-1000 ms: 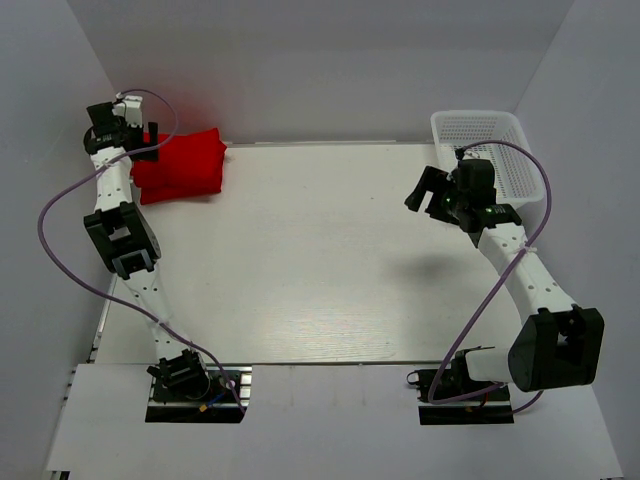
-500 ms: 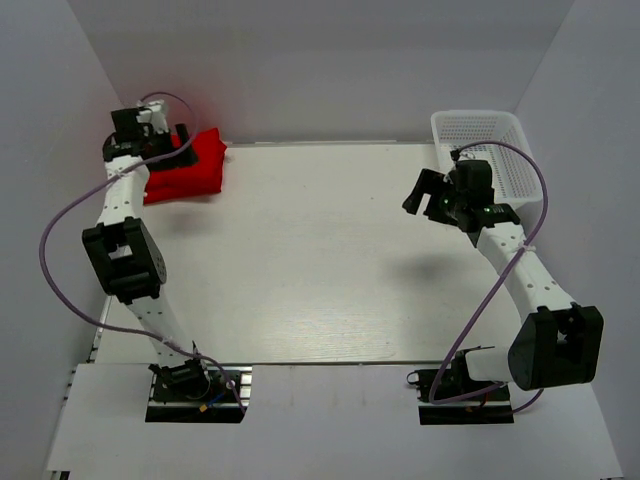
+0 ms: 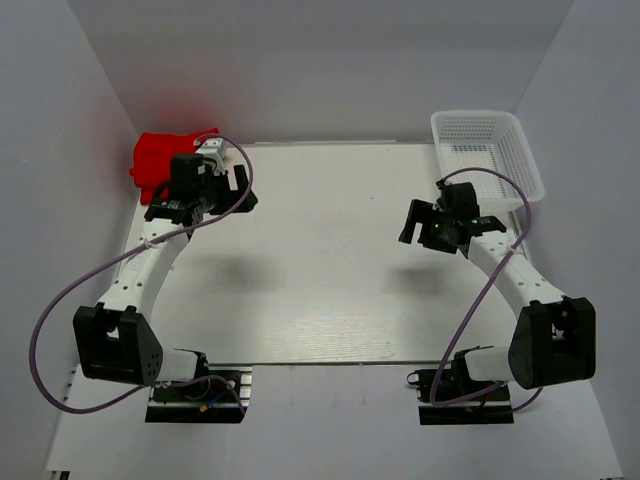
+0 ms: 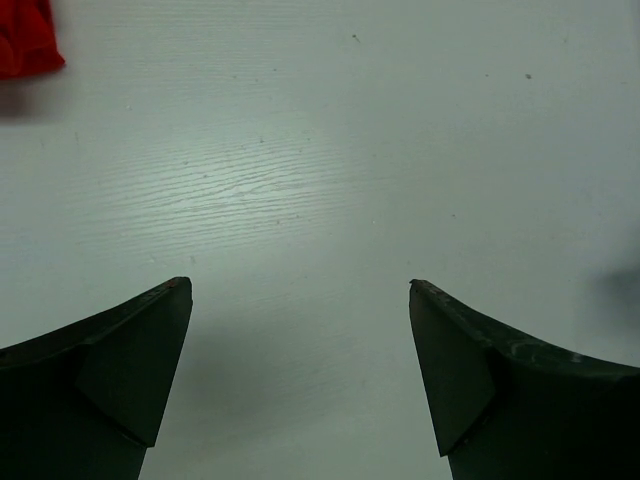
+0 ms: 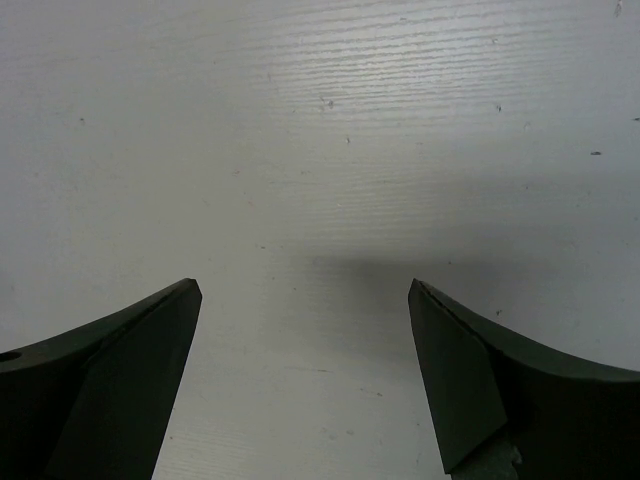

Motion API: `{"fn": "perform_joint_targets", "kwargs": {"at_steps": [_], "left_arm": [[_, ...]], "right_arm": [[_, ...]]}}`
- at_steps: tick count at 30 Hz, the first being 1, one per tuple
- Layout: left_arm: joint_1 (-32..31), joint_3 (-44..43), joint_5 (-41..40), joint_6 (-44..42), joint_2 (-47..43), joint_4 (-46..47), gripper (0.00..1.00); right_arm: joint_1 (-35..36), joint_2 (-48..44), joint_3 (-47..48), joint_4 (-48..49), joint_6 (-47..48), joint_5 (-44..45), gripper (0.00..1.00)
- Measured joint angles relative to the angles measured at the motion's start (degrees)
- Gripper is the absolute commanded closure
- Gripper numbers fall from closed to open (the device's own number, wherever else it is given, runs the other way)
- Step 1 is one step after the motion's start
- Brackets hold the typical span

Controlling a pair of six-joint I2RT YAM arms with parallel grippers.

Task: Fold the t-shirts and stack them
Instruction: Put the neatly folded tshirt into the corner of the board with the left arm

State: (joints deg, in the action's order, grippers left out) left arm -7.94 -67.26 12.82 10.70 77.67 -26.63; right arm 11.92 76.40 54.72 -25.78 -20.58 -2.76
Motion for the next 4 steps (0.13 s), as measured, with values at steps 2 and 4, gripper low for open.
{"fn": "perform_joint_targets", "kwargs": {"at_steps": [2, 4], "left_arm": [[-0.3, 0.2, -1.9, 0.7, -0.3, -0.1, 0.00], [-0.7, 0.3, -3.4, 1.1, -0.3, -0.1, 0.00]], "right_arm": [[0.0, -0.5, -0.9, 0.3, 0.0, 0.0, 0.10], [0.0, -1.6, -1.7, 0.5, 0.1, -0.3, 0.10]]}}
